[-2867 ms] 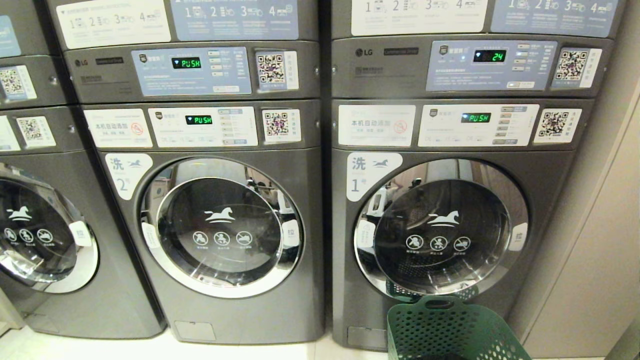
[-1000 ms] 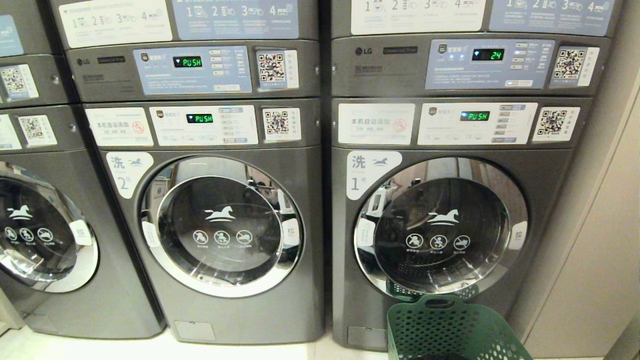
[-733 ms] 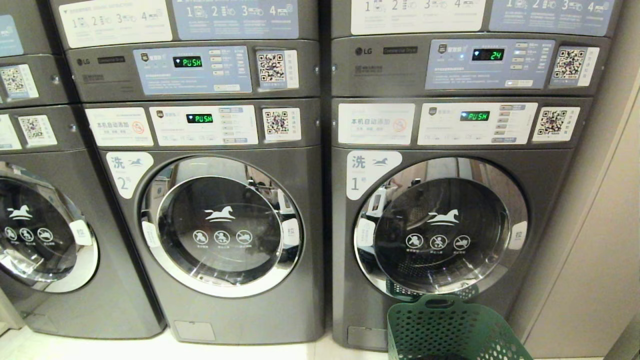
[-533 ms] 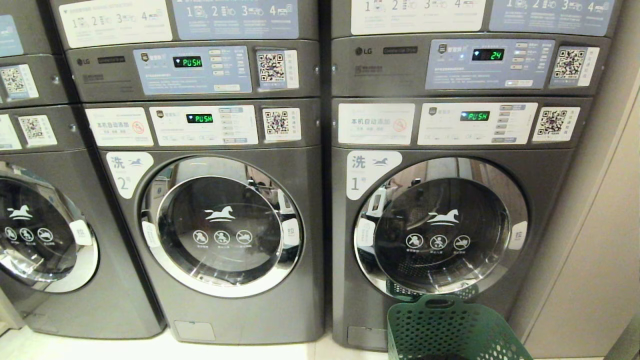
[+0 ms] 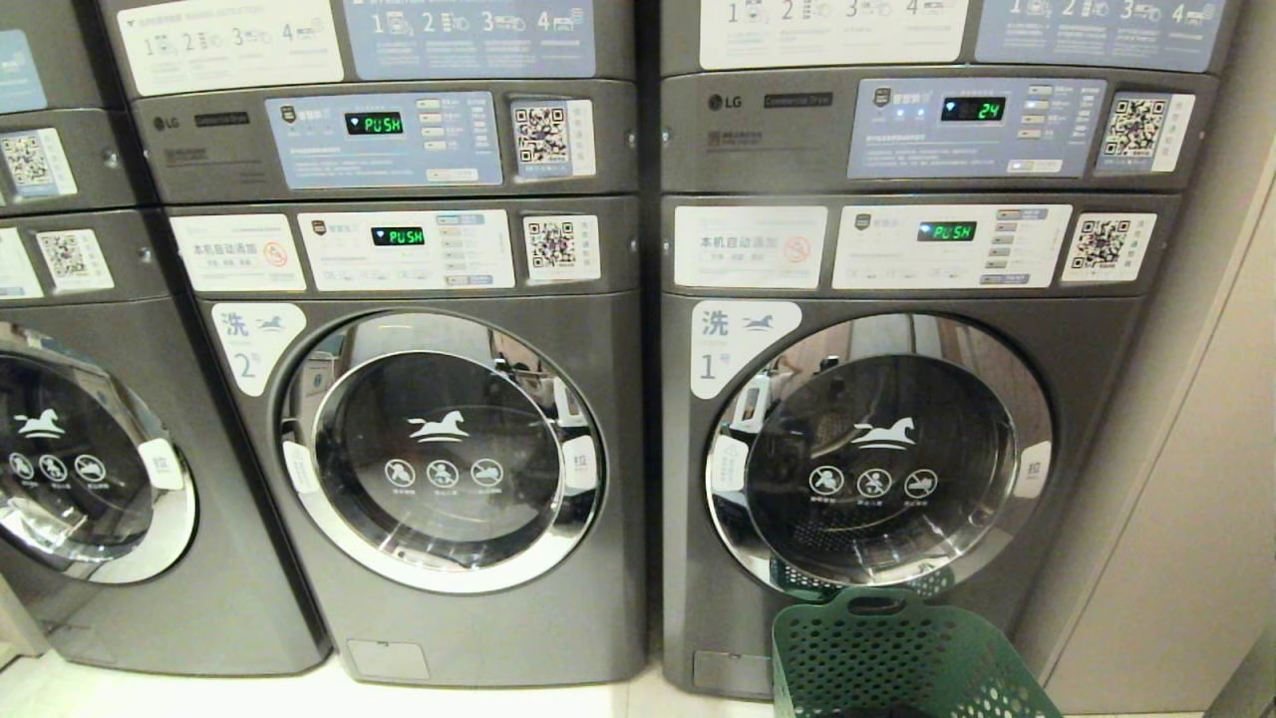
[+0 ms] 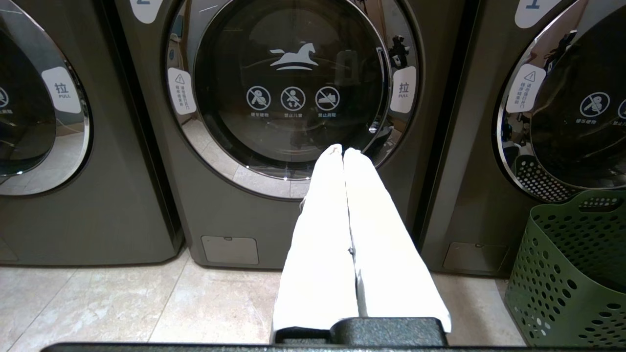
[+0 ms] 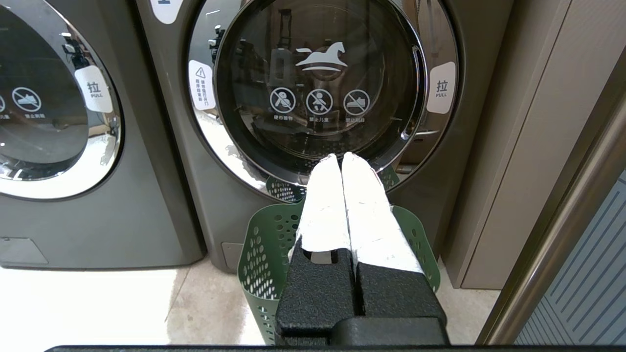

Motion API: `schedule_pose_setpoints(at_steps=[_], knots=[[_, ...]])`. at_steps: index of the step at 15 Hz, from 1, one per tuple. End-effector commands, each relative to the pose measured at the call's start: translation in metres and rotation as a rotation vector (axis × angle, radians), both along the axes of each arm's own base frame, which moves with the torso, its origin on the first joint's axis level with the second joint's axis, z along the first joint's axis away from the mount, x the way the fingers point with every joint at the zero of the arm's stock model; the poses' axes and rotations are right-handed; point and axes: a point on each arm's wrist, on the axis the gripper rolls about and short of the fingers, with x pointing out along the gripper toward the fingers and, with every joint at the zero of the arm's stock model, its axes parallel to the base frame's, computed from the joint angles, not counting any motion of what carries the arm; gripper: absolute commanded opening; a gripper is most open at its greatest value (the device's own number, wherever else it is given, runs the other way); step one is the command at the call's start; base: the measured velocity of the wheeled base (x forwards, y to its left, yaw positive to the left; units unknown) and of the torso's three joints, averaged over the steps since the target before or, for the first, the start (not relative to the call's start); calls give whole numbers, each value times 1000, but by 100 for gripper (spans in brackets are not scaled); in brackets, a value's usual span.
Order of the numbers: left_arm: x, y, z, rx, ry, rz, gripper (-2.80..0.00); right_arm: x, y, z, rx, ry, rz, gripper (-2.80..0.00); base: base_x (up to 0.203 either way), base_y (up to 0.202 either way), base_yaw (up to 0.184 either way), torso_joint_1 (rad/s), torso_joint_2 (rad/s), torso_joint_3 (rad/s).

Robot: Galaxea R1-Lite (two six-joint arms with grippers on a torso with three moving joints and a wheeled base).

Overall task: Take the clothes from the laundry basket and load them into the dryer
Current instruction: Take the clothes out of the basket

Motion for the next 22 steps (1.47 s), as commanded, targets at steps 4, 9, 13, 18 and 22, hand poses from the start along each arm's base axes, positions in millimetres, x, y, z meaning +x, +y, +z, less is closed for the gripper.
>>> schedule_pose_setpoints(at_steps=[4, 9, 13, 18, 22], knots=[[0, 0, 0, 0, 1, 1, -280, 0, 0, 0, 0, 0, 0, -280, 0, 0, 0, 0, 0, 0], [0, 0, 0, -1, 1, 1, -280, 0, 0, 0, 0, 0, 0, -280, 0, 0, 0, 0, 0, 0], [0, 0, 0, 0, 1, -1, -280, 0, 0, 0, 0, 0, 0, -280, 0, 0, 0, 0, 0, 0], [0, 0, 0, 0, 1, 1, -280, 0, 0, 0, 0, 0, 0, -280, 0, 0, 0, 0, 0, 0], [0, 0, 0, 0, 1, 0, -280, 0, 0, 0, 0, 0, 0, -280, 0, 0, 0, 0, 0, 0]])
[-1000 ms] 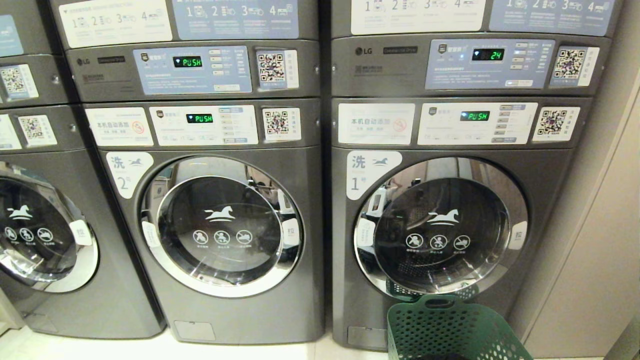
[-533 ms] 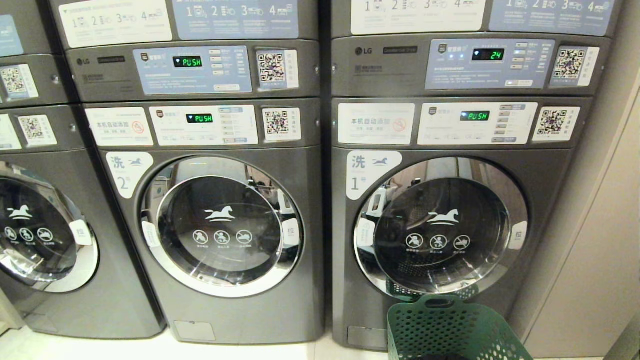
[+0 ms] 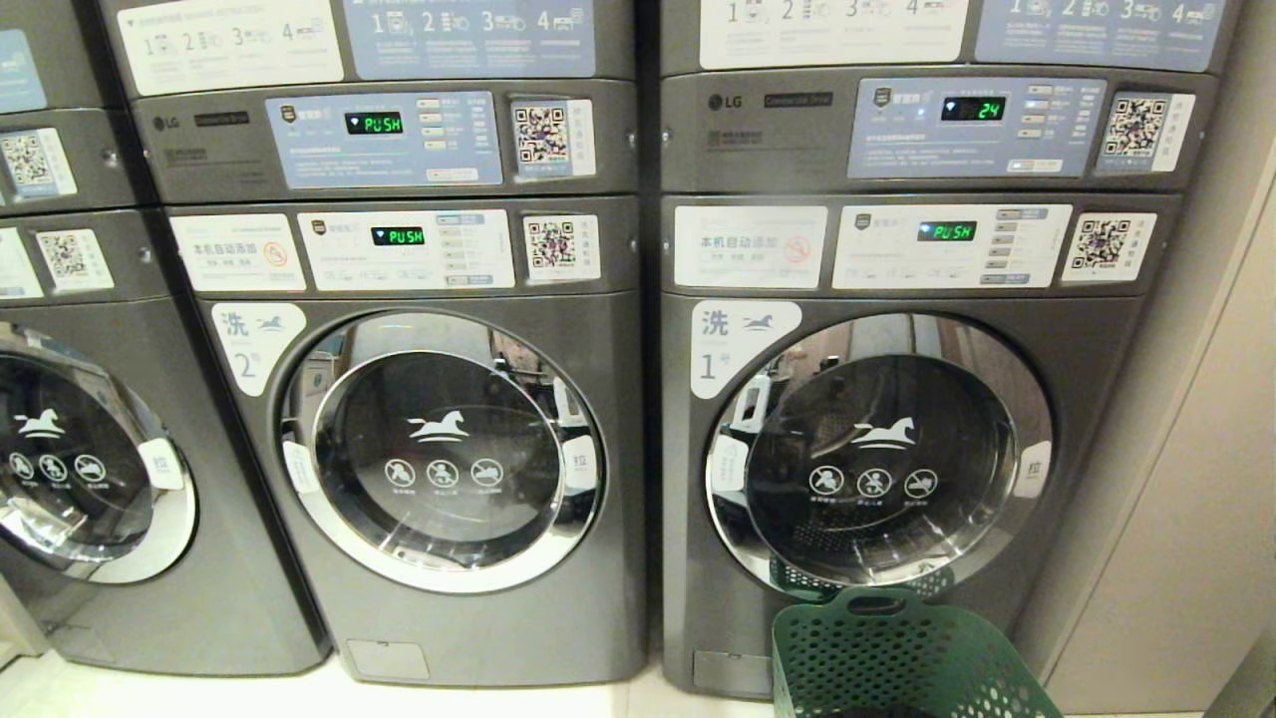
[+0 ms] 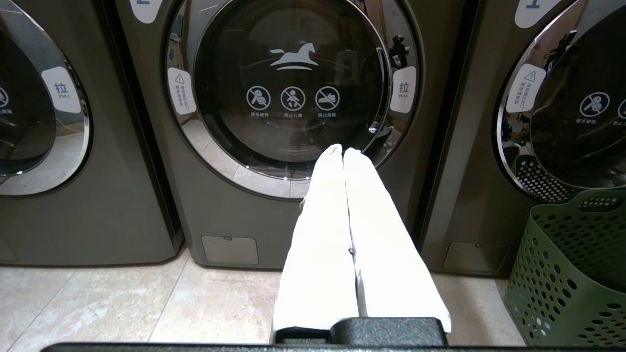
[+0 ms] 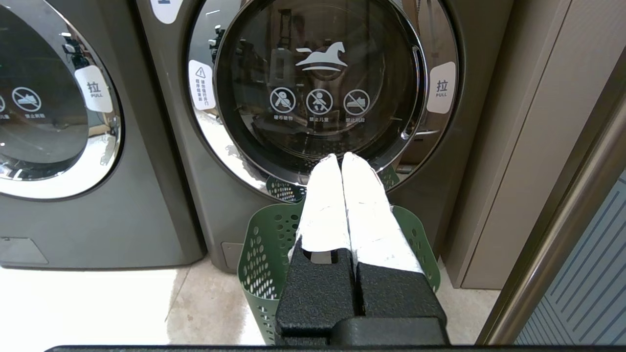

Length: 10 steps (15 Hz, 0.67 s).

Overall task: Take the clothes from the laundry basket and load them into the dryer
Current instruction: Take the clothes out of the basket

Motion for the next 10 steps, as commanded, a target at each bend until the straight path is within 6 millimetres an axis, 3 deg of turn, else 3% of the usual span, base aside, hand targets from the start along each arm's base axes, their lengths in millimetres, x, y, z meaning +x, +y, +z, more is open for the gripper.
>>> schedule_pose_setpoints(at_steps=[1, 10], knots=[[0, 0, 0, 0, 1, 1, -280, 0, 0, 0, 0, 0, 0, -280, 0, 0, 0, 0, 0, 0], [0, 0, 0, -1, 1, 1, -280, 0, 0, 0, 0, 0, 0, -280, 0, 0, 0, 0, 0, 0]])
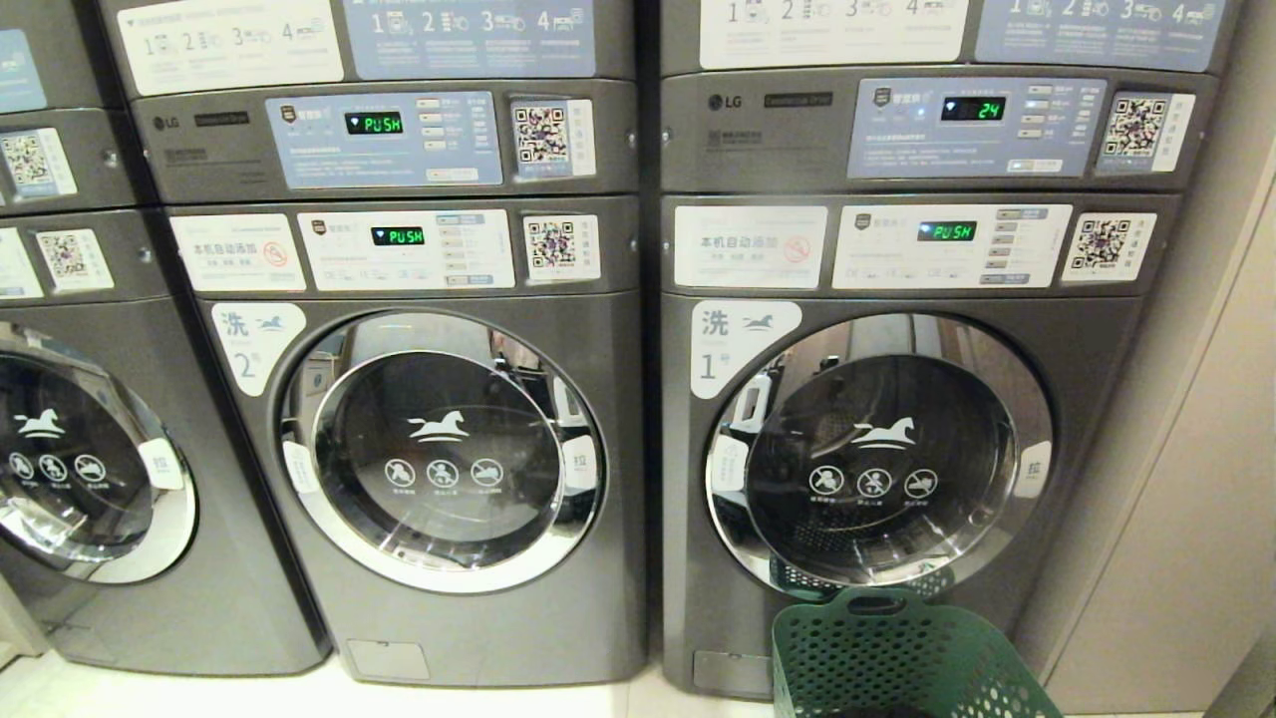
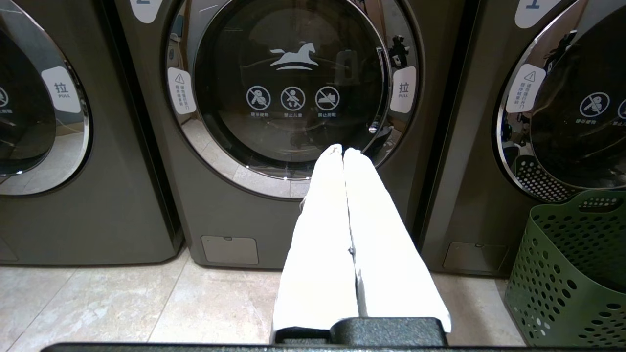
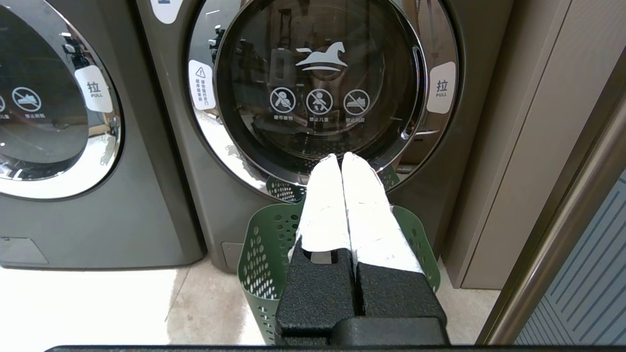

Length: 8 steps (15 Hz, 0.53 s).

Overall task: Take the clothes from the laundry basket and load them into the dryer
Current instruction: Take the clothes out of the basket

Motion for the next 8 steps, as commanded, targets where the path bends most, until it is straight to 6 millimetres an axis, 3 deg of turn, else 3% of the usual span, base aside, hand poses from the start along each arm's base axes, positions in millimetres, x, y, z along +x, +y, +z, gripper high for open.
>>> schedule_pose_setpoints(at_steps=[1, 8], knots=[[0, 0, 0, 1, 1, 1, -280, 0, 0, 0, 0, -1, 0, -280, 0, 0, 0, 0, 0, 0], [0, 0, 0, -14, -1, 1, -280, 0, 0, 0, 0, 0, 0, -280, 0, 0, 0, 0, 0, 0]])
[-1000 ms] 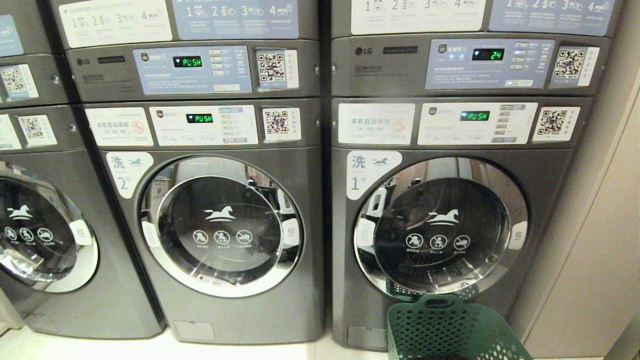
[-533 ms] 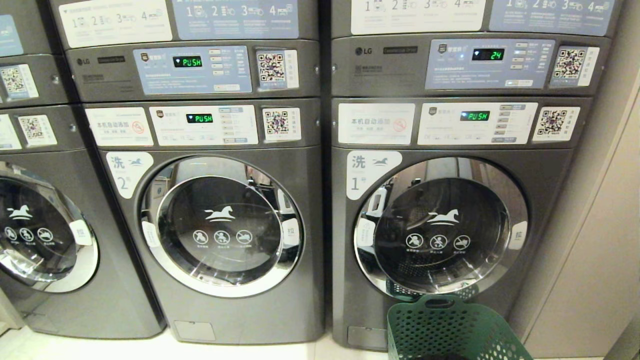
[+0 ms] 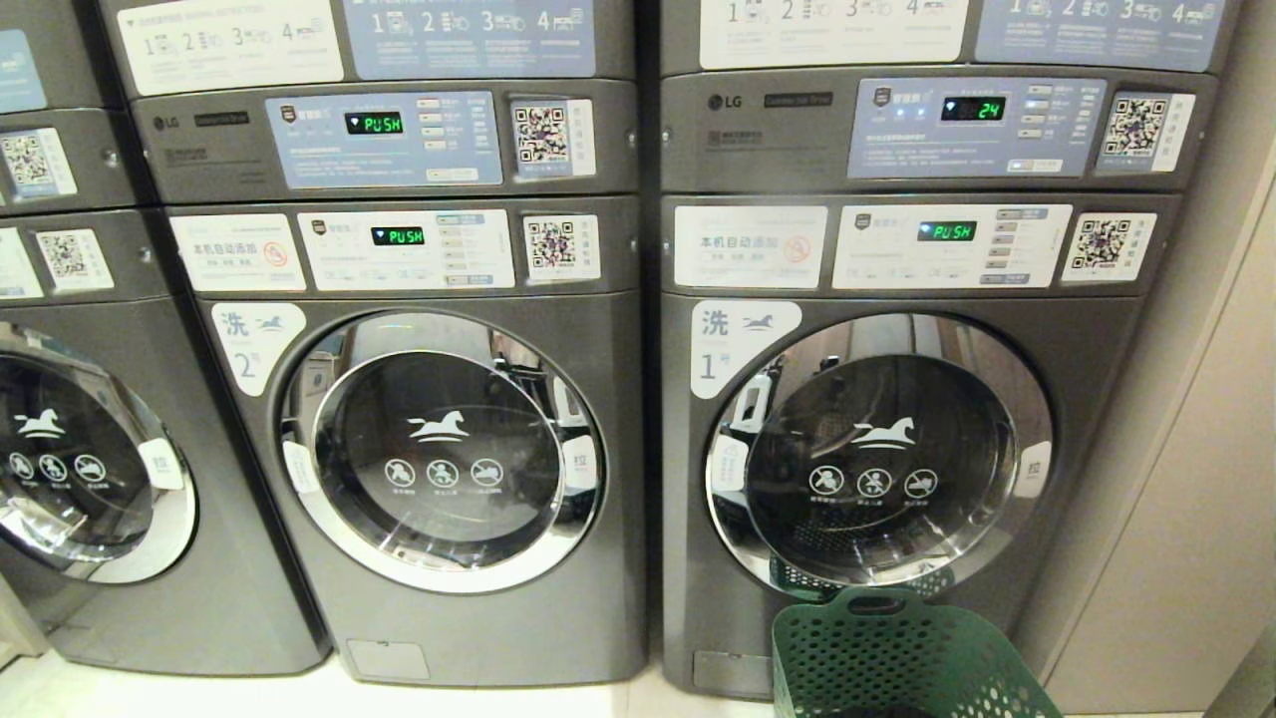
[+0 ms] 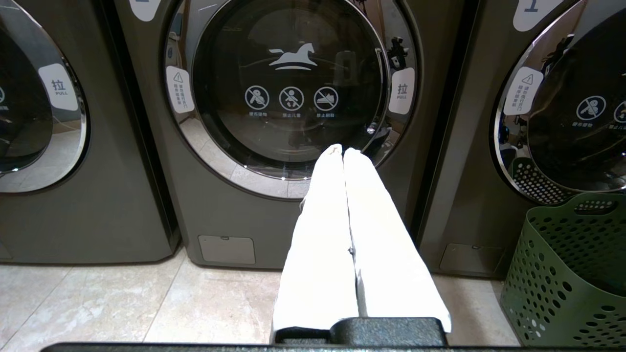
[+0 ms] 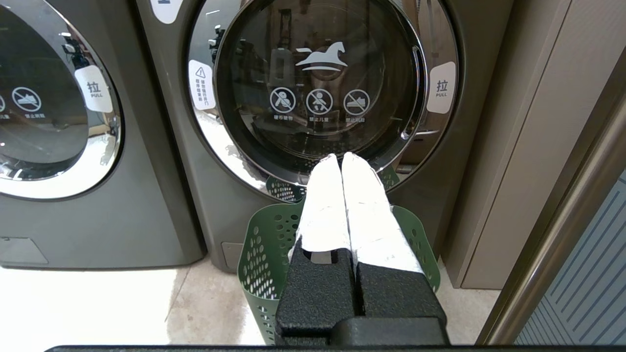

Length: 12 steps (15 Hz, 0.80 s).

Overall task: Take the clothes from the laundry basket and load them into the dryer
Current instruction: Take the clothes out of the basket

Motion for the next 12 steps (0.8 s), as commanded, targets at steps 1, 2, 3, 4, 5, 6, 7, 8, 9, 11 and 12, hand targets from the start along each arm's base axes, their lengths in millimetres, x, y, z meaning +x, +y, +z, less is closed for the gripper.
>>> schedule_pose_setpoints(at_steps=[1, 2, 3, 4, 5, 6, 7, 8, 9, 11, 12], knots=[[0, 0, 0, -6, 0, 2, -280, 0, 0, 0, 0, 0, 0, -280, 0, 0, 0, 0, 0, 0], [0, 0, 0, -5, -1, -1, -280, 0, 0, 0, 0, 0, 0, -280, 0, 0, 0, 0, 0, 0], [0, 0, 0, -5, -1, 1, -280, 0, 0, 0, -1, 0, 0, -280, 0, 0, 0, 0, 2, -47], [0, 0, 0, -10, -1, 2, -280, 0, 0, 0, -1, 0, 0, -280, 0, 0, 0, 11, -2, -122], [0, 0, 0, -12, -1, 2, -280, 0, 0, 0, -1, 0, 0, -280, 0, 0, 0, 2, 2, -154], [0, 0, 0, -12, -1, 2, -280, 0, 0, 0, -1, 0, 0, -280, 0, 0, 0, 2, 3, -169], [0, 0, 0, -11, -1, 2, -280, 0, 0, 0, -1, -2, 0, -280, 0, 0, 0, 0, 5, -188], [0, 0, 0, -11, -1, 0, -280, 0, 0, 0, -1, 0, 0, -280, 0, 0, 0, 5, 7, -188], [0, 0, 0, -11, -1, 1, -280, 0, 0, 0, -1, 0, 0, -280, 0, 0, 0, 4, 4, -193], [0, 0, 0, -11, -1, 2, -280, 0, 0, 0, -1, 0, 0, -280, 0, 0, 0, 2, 5, -205], [0, 0, 0, -11, -1, 2, -280, 0, 0, 0, -1, 0, 0, -280, 0, 0, 0, 2, 3, -203]])
